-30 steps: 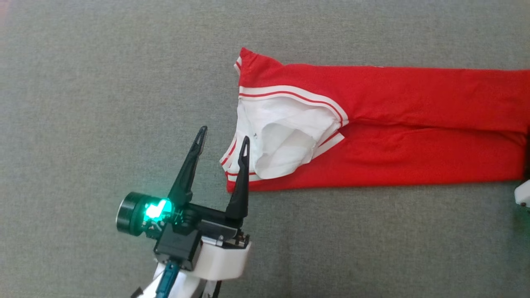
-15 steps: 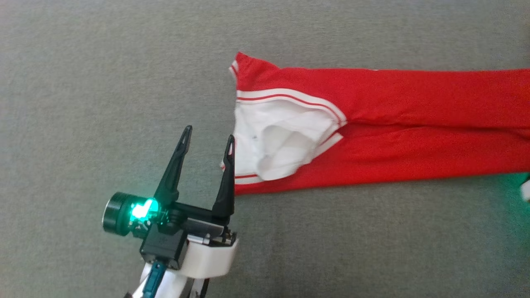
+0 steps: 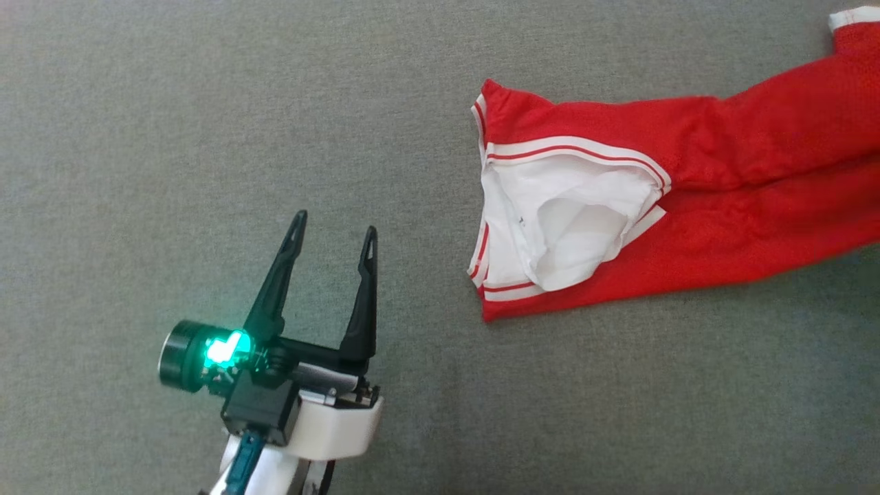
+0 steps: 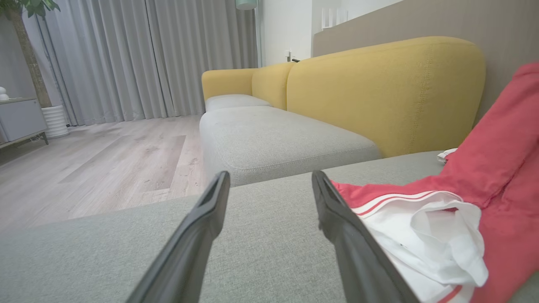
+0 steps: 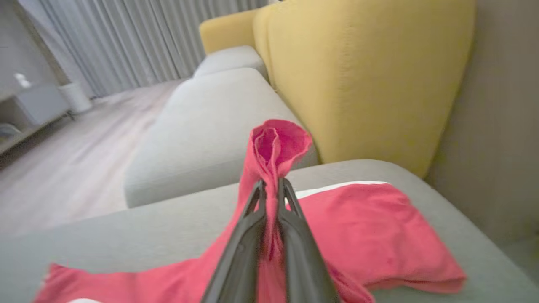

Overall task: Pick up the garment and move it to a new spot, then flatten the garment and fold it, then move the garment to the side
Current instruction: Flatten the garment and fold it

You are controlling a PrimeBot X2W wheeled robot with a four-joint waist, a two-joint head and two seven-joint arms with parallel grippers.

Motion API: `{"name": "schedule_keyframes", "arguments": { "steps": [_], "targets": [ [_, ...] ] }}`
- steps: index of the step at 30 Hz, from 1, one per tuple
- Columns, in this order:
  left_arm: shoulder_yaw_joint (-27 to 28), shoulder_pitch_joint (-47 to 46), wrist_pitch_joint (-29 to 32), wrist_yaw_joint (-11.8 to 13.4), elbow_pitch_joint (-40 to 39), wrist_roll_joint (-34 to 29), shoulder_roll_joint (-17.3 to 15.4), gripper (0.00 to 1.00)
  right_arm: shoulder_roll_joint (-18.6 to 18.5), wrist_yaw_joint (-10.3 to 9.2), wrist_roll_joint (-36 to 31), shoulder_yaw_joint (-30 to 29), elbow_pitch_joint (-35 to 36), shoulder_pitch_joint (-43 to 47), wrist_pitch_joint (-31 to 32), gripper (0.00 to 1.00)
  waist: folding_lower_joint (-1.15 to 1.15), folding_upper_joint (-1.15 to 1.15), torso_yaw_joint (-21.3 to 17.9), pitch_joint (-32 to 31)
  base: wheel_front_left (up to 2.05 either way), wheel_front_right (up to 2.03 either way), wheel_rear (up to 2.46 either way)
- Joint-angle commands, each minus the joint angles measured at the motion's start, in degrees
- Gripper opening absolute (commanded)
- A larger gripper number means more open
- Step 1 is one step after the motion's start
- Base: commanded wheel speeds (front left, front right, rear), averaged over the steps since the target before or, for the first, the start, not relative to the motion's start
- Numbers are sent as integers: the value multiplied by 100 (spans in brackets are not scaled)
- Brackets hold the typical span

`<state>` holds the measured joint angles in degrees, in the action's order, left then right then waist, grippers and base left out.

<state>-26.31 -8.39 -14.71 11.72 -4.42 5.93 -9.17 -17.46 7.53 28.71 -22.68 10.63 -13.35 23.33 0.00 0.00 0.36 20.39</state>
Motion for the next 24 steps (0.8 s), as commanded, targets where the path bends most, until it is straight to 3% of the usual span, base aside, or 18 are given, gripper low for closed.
{"name": "schedule_keyframes", "arguments": {
  "steps": [1,6,10,15,24],
  "targets": [
    [218,-55,-29,-46,-146,-71,45,100,142,-4,291,242,563,-33,179,0,0,0,30,0,0,0,0],
    [277,-36,-29,-154,-83,-94,155,100,748,-4,641,906,1253,14,472,0,0,0,150,-5,0,0,0],
    [310,-31,-29,-235,-46,-121,236,100,1118,-4,545,1640,1358,6,496,0,0,0,261,9,0,0,0],
    [333,-45,-29,-334,7,-153,326,100,1320,-4,466,2539,900,26,432,0,0,0,425,41,0,0,0],
    [353,-43,-29,-432,86,-217,435,100,1437,-4,465,3614,-46,23,77,0,0,0,648,76,0,0,0]
  ]
}}
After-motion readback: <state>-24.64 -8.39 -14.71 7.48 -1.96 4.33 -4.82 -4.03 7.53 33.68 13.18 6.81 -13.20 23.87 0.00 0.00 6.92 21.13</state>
